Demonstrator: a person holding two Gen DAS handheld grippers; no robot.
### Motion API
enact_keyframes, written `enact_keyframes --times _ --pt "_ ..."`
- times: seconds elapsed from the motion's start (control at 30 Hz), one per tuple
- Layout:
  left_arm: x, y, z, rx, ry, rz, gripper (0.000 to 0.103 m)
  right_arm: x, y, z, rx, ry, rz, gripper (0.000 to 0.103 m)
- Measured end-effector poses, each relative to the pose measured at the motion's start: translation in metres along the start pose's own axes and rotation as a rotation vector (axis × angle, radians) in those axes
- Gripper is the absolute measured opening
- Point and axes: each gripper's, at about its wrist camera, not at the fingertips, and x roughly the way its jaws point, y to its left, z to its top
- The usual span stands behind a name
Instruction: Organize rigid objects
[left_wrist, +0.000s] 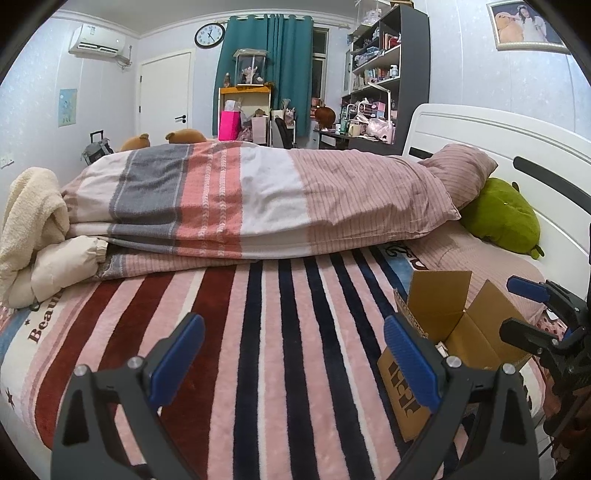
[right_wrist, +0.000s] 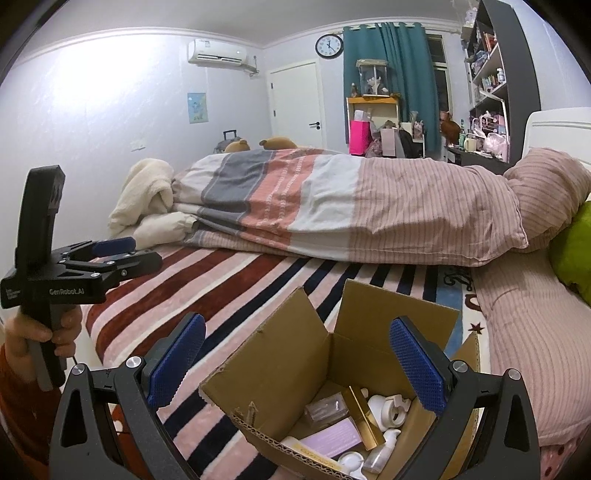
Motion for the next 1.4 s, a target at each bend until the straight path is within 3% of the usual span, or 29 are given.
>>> enact_keyframes --times 1.4 --pt "-0.003 0.009 -0.002 0.006 -0.005 0.015 0.097 -0.002 0.008 -0.005 0.031 0.001 -0.024 0.1"
